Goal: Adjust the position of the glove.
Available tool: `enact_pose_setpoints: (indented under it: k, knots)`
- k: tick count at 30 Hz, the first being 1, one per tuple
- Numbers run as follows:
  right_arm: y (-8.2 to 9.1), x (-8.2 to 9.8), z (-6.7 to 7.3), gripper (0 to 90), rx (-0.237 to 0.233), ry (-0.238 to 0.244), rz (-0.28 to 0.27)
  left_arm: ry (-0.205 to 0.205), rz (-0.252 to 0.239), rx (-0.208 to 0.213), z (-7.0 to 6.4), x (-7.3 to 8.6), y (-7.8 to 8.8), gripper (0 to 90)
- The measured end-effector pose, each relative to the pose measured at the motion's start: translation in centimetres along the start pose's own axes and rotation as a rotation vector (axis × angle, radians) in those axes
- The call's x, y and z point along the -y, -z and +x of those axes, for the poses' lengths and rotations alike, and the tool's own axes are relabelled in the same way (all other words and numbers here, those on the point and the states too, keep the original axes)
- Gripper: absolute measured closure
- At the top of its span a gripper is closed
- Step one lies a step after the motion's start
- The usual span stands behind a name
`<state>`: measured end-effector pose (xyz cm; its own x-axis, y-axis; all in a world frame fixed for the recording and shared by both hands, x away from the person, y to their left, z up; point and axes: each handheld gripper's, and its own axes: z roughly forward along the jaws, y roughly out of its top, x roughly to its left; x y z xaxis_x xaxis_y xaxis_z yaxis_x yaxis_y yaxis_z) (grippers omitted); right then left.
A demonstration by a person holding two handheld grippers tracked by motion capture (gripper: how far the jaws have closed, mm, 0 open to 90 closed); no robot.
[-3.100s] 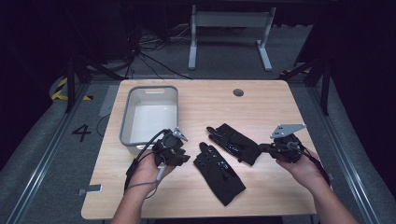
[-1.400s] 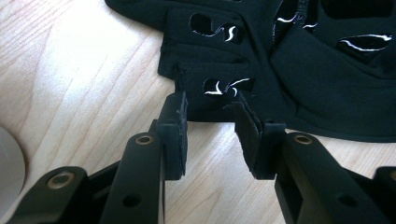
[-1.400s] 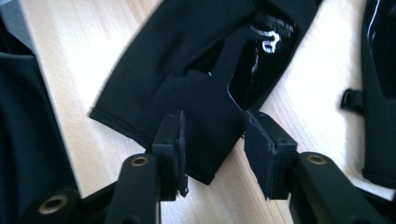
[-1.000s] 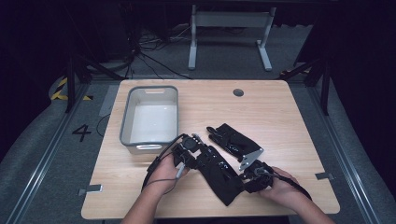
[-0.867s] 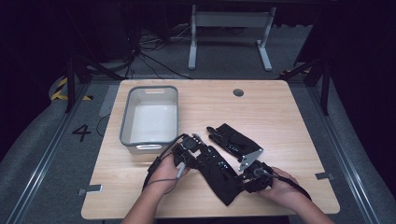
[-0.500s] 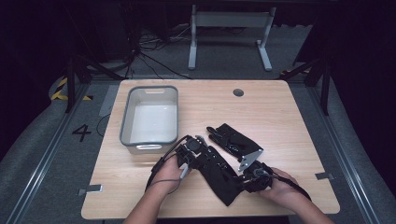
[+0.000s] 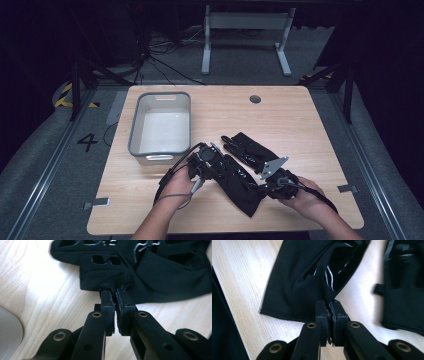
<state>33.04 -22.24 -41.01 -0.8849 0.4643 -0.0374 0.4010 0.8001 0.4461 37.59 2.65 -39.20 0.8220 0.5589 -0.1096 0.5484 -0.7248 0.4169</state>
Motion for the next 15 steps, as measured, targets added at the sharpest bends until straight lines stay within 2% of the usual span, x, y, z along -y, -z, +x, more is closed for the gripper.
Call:
enact_pose_setpoints:
  k: [1,2,3,4,7,8,9,11,12,15]
  knots:
    - [0.8,0.0,-0.4,86.5,0.029,0.004,-0.012,-0.014,-0.009,0.004,-0.7,0.1,0.5,85.1]
    - [0.8,0.0,-0.4,86.5,0.029,0.004,-0.012,-0.014,-0.009,0.004,-0.7,0.1,0.5,85.0]
    - [1.3,0.1,-0.7,86.5,0.057,0.01,-0.022,-0.028,-0.012,0.011,-1.4,0.4,0.9,85.1]
    - [1.3,0.1,-0.7,86.5,0.057,0.01,-0.022,-0.028,-0.012,0.011,-1.4,0.4,0.9,85.1]
    - [2.2,0.1,-1.5,86.5,0.073,-0.006,-0.044,-0.049,-0.014,0.033,-2.7,1.0,1.5,85.1]
    - [2.2,0.1,-1.5,86.5,0.073,-0.006,-0.044,-0.049,-0.014,0.033,-2.7,1.0,1.5,85.0]
    - [2.6,0.1,-1.7,86.4,0.081,-0.008,-0.055,-0.059,-0.013,0.043,-3.4,1.2,1.6,85.1]
    - [2.7,0.1,-1.8,86.4,0.089,-0.009,-0.06,-0.067,-0.01,0.049,-3.8,1.3,1.7,85.1]
    - [2.8,0.1,-2.0,86.4,0.095,-0.006,-0.063,-0.08,-0.004,0.062,-4.3,1.3,1.6,85.0]
    - [2.7,0.2,-2.4,86.1,0.101,-0.011,-0.059,-0.08,0.009,0.092,-4.7,1.2,1.3,85.0]
